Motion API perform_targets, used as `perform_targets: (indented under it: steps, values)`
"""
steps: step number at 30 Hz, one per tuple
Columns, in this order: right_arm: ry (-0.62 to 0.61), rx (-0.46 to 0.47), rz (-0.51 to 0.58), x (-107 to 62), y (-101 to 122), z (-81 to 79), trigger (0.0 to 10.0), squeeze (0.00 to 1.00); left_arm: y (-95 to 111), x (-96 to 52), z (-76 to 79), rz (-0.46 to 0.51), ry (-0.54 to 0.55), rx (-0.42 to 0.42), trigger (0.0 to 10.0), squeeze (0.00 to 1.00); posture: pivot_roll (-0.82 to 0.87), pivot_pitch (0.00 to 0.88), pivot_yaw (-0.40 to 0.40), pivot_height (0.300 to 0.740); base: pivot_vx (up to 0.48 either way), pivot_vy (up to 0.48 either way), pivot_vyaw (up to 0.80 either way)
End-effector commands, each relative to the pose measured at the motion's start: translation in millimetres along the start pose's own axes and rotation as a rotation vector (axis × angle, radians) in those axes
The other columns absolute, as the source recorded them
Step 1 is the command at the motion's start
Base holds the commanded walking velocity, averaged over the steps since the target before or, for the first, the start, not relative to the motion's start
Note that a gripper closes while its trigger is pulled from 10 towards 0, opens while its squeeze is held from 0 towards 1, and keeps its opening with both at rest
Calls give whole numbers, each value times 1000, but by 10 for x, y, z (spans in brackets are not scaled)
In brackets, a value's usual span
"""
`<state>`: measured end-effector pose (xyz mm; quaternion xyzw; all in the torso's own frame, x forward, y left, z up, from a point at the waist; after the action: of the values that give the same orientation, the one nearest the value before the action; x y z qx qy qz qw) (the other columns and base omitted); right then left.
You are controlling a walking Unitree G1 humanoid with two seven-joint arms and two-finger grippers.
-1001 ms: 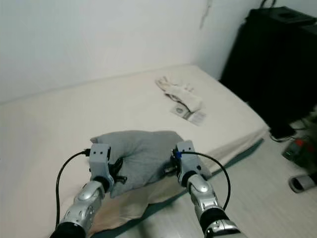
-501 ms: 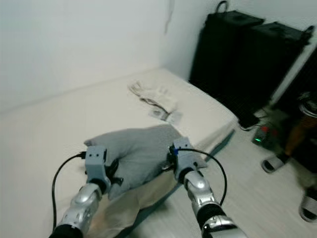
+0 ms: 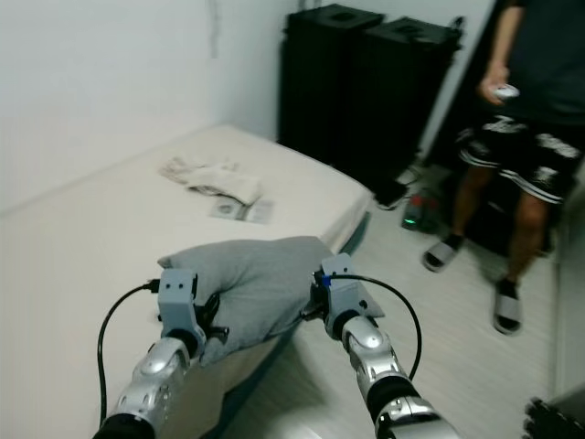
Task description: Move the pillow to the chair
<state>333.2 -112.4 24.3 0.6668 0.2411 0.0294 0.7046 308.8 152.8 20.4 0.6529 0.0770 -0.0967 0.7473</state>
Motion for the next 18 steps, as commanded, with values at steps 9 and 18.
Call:
perform_targets:
  steps: [9, 18]
  values:
    - [-85, 35, -5, -59, -52, 155, 10000, 0, 2, -45, -208, 9, 63, 28, 10000, 0, 54, 42, -42, 740, 0, 0, -800]
    - [-86, 36, -5, -50, -43, 146, 10000, 0, 31, -25, -202, 12, 61, 22, 10000, 0, 53, 45, -41, 740, 0, 0, -800]
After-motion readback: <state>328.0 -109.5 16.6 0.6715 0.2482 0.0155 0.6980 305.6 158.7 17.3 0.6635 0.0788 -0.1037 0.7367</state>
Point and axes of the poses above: a point about 5 cm out from each wrist's last joint towards the gripper, its own x axis pointing out of the wrist towards the gripper, its own y axis along the axis of the wrist's last joint, z = x × y, the point moved 2 cm from there along x, pointing out of the wrist towards the gripper, and after that the axes turned 1 degree about -x, right-handed, at the moved point
